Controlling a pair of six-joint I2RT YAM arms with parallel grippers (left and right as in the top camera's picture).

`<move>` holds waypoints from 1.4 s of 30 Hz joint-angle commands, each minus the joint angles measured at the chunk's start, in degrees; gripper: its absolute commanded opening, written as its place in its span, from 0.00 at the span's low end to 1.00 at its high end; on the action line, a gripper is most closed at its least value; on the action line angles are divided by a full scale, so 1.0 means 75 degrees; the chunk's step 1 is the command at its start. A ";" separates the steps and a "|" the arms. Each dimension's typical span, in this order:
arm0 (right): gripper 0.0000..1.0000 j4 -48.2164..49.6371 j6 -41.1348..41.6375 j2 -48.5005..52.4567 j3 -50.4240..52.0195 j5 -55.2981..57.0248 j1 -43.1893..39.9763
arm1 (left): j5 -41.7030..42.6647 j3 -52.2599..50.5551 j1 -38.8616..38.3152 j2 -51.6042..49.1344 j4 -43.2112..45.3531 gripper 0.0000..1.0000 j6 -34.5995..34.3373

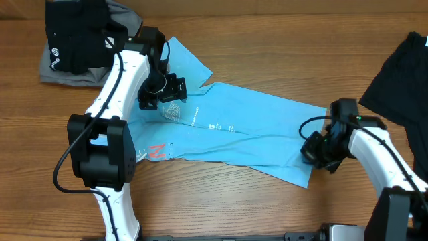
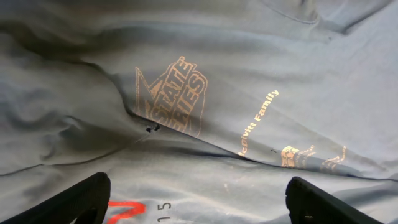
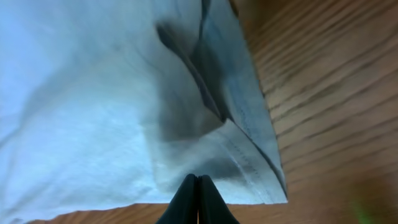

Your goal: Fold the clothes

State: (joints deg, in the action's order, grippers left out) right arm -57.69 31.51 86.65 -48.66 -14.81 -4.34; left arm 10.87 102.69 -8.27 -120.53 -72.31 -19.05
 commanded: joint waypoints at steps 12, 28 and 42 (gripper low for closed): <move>0.04 0.1035 0.0271 0.0152 0.1425 -0.0781 0.0085 | -0.0157 0.0122 -0.0015 0.0093 -0.0087 0.95 0.0087; 0.04 -0.0096 0.1635 0.0149 0.0822 0.0764 -0.0825 | -0.0600 0.0122 -0.0015 0.0090 -0.0423 0.98 0.0169; 0.04 -0.1559 0.1227 -0.0026 -0.0239 0.1684 -0.2471 | -0.0662 0.0122 -0.0015 0.0090 -0.0280 1.00 0.0140</move>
State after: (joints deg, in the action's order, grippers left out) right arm -68.62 42.00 87.61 -48.88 -2.90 -22.87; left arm 6.74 102.69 -8.27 -120.53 -74.56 -18.87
